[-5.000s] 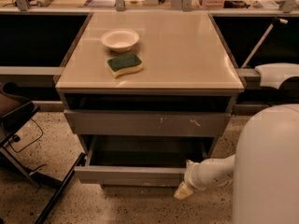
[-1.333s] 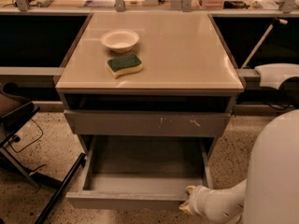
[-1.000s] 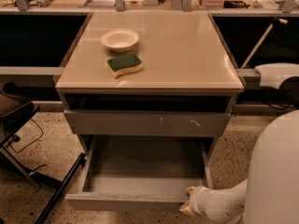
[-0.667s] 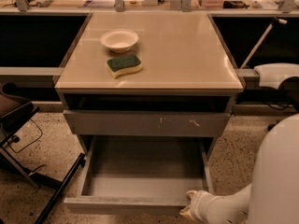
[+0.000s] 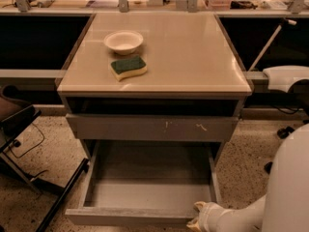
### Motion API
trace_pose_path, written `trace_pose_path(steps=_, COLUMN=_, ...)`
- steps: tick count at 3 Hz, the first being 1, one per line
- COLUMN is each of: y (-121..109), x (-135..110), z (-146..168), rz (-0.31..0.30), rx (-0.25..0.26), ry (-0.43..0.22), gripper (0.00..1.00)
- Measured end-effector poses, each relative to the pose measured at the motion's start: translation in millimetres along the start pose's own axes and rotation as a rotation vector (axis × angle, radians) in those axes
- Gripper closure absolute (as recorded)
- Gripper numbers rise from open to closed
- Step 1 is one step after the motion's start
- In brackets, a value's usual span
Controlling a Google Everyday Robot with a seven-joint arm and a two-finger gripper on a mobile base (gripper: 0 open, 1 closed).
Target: Open middle drawer
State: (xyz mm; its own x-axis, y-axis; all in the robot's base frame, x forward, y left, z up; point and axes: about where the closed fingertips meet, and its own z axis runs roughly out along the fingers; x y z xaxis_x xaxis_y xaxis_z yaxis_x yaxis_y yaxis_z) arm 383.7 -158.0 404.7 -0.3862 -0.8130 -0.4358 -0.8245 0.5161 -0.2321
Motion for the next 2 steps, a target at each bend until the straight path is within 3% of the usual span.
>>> trace_pose_path(steps=2, y=-0.5, x=-1.0, z=-1.9, rz=0.0, rx=0.0, ry=0.0, gripper=0.58)
